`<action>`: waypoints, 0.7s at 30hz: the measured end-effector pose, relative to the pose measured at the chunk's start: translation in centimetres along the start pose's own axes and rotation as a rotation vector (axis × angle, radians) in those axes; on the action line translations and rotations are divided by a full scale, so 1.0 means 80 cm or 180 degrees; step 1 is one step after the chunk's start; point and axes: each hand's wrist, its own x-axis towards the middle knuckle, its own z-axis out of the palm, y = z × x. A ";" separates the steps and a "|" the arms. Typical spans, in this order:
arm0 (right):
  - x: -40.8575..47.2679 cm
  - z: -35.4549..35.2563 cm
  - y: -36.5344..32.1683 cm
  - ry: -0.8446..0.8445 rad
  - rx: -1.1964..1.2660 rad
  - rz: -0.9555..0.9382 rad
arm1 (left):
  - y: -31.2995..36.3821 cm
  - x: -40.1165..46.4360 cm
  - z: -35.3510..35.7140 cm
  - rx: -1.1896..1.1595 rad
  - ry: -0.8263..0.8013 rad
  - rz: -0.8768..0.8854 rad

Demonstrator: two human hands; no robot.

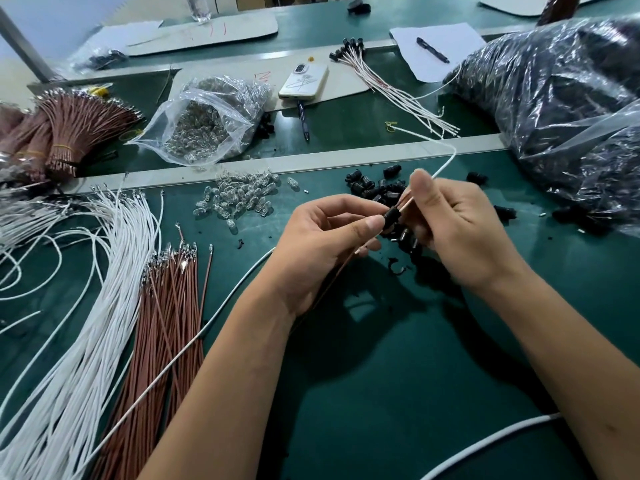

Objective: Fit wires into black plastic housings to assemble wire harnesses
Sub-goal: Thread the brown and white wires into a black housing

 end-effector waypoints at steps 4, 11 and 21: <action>-0.002 0.006 -0.001 -0.0108 -0.0147 -0.0143 | -0.001 -0.002 0.001 0.0016 -0.0105 0.0047; -0.008 0.008 -0.005 -0.0208 -0.0605 -0.0518 | 0.001 -0.004 0.003 0.0175 -0.0148 0.0174; -0.012 0.017 -0.010 -0.0438 -0.0622 -0.0865 | 0.005 0.001 -0.005 -0.0393 0.0429 0.0285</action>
